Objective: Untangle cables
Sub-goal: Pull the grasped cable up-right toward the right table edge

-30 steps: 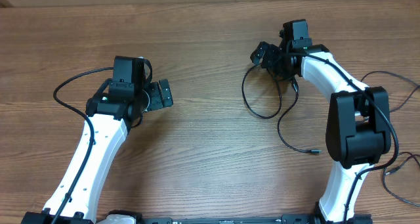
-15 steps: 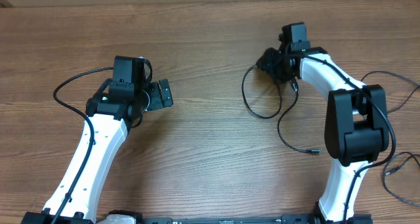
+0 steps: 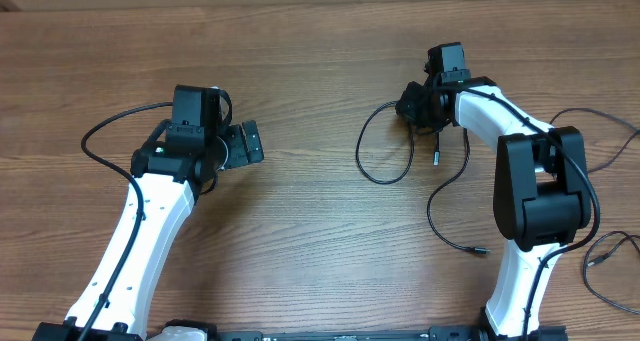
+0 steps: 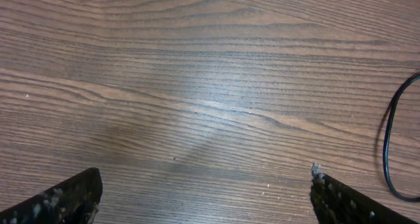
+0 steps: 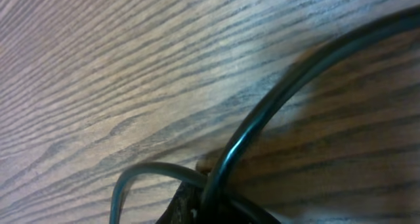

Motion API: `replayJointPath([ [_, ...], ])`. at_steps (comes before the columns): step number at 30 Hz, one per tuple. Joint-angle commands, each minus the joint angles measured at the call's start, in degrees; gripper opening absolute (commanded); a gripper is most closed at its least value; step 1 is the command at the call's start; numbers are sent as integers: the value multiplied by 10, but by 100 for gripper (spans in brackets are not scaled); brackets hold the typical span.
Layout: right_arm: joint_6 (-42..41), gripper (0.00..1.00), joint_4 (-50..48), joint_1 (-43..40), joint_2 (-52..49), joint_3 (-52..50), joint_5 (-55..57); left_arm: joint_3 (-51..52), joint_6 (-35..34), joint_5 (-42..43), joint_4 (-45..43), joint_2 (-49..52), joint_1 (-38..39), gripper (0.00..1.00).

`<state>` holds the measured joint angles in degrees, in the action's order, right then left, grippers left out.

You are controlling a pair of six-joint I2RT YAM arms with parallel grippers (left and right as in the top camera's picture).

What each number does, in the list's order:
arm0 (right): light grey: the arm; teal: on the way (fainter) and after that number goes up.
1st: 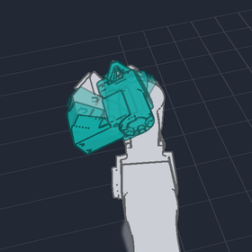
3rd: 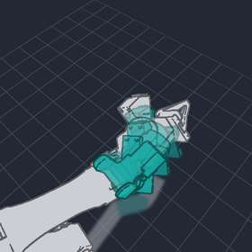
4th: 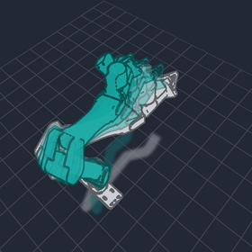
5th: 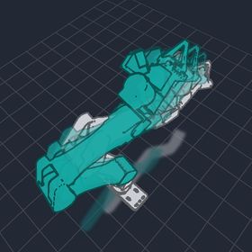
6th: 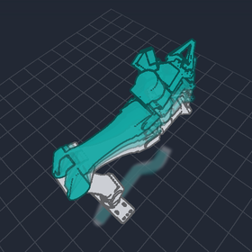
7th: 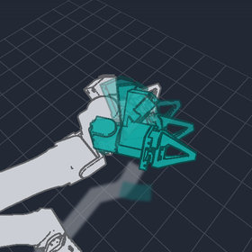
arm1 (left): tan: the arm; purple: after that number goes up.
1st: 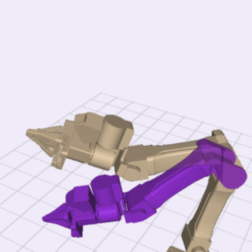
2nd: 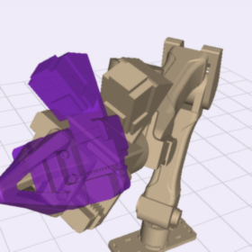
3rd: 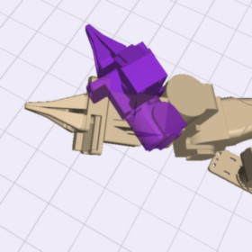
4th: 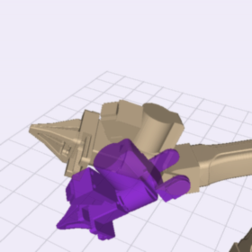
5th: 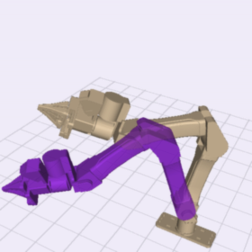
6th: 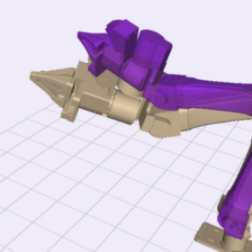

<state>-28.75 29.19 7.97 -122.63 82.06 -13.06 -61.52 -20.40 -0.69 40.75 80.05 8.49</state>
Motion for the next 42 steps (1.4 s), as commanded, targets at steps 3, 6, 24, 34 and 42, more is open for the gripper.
replayJointPath([
  [3, -4, 4, 12, 1, 32, -6, 15, -5, 11, 3, -1, 2, -2, 100],
  [6, -4, 4, 16, 0, 81, -6, 53, -5, 11, 3, -1, 2, -2, 100],
  [24, 155, 4, -42, -3, 370, 99, 504, -5, 11, 3, -1, 2, -2, 100],
  [34, 387, 4, -331, -61, 378, 99, 600, -5, 11, 3, -1, 2, -2, 100],
  [42, 380, 4, -330, -150, 324, 99, 592, -5, 11, 3, -1, 2, -2, 100],
])
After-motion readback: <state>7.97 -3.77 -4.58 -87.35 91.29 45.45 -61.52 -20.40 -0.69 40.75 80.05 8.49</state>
